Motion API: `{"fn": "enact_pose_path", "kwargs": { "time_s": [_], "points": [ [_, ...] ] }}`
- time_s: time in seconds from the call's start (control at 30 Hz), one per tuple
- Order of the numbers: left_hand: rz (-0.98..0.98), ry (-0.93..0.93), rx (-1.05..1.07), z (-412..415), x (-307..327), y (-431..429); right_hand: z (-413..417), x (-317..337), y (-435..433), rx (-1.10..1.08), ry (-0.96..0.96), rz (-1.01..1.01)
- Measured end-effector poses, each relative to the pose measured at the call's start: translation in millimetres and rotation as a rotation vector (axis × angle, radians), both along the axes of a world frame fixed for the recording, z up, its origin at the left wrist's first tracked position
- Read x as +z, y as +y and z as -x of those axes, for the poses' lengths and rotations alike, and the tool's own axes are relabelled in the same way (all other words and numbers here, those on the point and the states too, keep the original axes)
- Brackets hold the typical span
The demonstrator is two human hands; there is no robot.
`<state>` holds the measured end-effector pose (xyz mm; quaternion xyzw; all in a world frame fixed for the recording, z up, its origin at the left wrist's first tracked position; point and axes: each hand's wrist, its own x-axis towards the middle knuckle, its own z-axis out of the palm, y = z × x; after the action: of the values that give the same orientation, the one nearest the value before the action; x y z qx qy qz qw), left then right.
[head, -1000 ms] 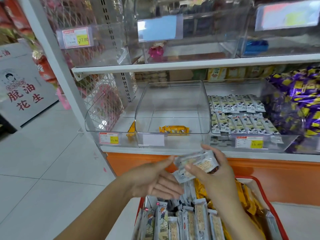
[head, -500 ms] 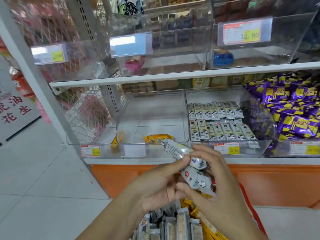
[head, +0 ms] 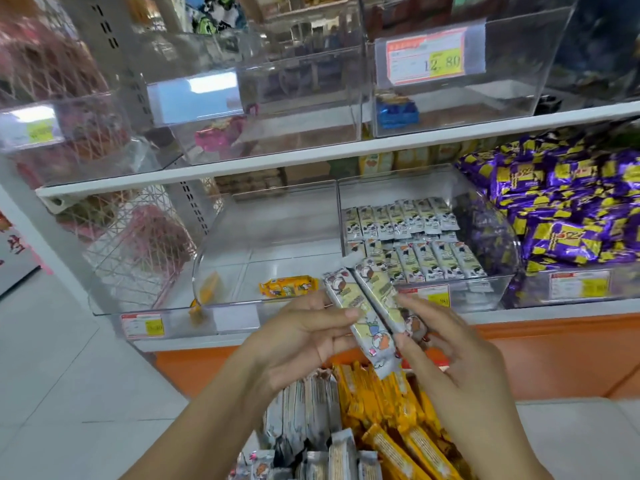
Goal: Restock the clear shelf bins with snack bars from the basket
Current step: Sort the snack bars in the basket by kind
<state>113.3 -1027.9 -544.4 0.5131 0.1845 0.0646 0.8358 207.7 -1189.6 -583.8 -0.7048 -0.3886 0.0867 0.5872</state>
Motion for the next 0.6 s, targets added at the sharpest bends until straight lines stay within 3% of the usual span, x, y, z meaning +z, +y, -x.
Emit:
{"fn": "enact_pose_path", "kwargs": {
  "time_s": [0.37,0.5,0.6],
  "points": [
    [-0.033,0.041,-0.124,-32.3,-1.0,3.0,-25.1,6.7,3.2,-0.044,-0.091,0.007],
    [-0.151,0.181,-0.225,-39.6,7.3,11.9,-46.0,26.4,1.2,0.117,-0.188,0.191],
    [-0.282,0.278,-0.279,-47.2,13.3,20.9,-63.7,49.1,7.2,0.215,-0.410,0.372]
  ]
}}
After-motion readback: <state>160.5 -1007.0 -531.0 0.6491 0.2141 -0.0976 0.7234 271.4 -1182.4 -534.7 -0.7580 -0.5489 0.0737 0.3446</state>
